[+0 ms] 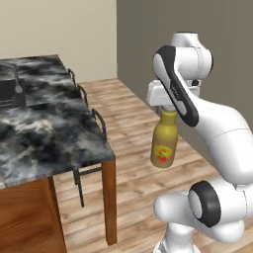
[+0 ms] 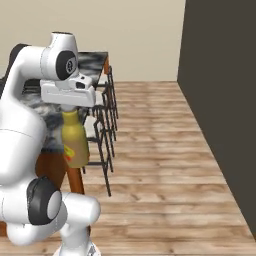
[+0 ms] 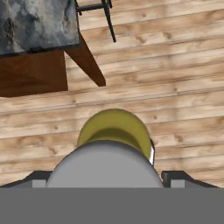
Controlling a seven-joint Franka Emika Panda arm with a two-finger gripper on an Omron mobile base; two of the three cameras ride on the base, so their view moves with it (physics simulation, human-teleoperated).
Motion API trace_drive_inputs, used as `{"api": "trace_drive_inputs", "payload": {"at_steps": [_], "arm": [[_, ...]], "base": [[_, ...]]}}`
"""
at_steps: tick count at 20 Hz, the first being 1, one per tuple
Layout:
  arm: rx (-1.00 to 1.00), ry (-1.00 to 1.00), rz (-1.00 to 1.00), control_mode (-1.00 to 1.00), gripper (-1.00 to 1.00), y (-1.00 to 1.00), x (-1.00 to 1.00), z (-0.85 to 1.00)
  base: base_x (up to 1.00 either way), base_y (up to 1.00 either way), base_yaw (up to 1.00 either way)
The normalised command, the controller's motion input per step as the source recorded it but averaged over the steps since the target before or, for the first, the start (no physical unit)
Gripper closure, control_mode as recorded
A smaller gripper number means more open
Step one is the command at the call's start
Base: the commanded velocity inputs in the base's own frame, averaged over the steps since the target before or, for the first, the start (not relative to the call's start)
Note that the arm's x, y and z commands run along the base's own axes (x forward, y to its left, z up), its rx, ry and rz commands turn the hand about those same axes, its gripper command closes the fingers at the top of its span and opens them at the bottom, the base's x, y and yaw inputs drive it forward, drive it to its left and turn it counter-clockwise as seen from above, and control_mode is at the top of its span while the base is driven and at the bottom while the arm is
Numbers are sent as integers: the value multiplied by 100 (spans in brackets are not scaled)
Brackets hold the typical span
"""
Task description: Move the drinks to the dining counter.
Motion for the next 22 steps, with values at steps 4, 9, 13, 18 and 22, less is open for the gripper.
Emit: {"api": "trace_drive_inputs", "payload": {"at_steps": [4,9,13,18,22], "arm": [[0,0,0,100,100,0,0,0],[0,0,0,100,100,0,0,0],[0,0,0,100,100,0,0,0],[0,0,0,100,100,0,0,0],[0,0,0,100,100,0,0,0]], "base": [[26,-5,12],[29,71,0],[55,63,5],[50,-1,23],[47,-10,27]]}}
